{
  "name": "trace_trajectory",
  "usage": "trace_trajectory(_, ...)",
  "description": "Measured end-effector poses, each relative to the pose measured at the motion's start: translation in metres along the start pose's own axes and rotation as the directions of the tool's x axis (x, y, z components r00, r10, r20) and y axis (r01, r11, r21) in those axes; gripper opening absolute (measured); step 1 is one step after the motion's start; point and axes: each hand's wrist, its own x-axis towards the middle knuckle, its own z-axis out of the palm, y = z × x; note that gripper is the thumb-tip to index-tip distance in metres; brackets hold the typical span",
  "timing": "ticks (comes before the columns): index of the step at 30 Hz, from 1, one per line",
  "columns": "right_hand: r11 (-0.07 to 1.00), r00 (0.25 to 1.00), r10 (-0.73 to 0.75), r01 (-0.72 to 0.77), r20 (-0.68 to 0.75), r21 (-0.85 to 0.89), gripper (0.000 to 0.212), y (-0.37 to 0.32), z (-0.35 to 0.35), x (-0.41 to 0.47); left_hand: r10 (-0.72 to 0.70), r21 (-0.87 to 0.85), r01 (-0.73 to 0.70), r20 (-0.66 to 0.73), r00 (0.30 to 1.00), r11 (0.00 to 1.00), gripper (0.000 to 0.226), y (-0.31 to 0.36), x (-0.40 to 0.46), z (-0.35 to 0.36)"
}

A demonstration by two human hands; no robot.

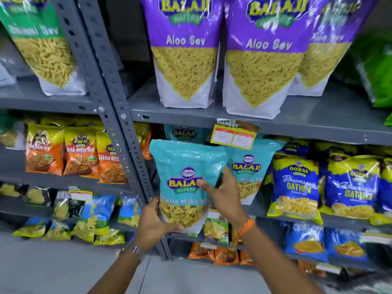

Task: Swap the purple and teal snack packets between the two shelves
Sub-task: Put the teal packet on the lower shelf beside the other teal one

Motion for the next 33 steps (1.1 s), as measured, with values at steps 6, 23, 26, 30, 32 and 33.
trace_trajectory(6,0.999,1.0,0.028,-0.028,-0.004,-0.02,0.047,0.022,0.026,0.056,0.004,0.066,-0.002,-0.04,0.999,0.998,0.104,0.0,0.06,-0.002)
trace_trajectory(23,0.995,0.991,0.026,-0.038,-0.131,-0.092,0.048,0.064,0.055,0.112,-0.059,0.11,0.054,0.041,0.997,0.992,0.083,-0.014,0.137,0.003)
trace_trajectory(26,0.996,0.99,0.043,-0.054,-0.135,-0.076,0.049,0.064,0.057,0.113,-0.079,0.094,0.074,0.054,0.995,0.993,0.076,-0.011,0.139,0.005)
trace_trajectory(30,0.996,0.991,0.062,-0.069,-0.118,-0.051,0.056,0.059,0.053,0.106,-0.08,0.11,0.076,0.035,0.996,0.991,0.081,-0.008,0.132,0.007)
trace_trajectory(32,0.994,0.992,0.096,-0.099,-0.079,-0.039,0.065,0.048,0.048,0.094,-0.047,0.113,0.049,-0.02,0.999,0.992,0.098,-0.004,0.122,0.006)
trace_trajectory(33,0.991,0.99,0.125,-0.127,-0.063,-0.031,0.071,0.043,0.045,0.085,-0.021,0.093,0.025,-0.047,0.999,0.995,0.106,-0.002,0.115,0.006)
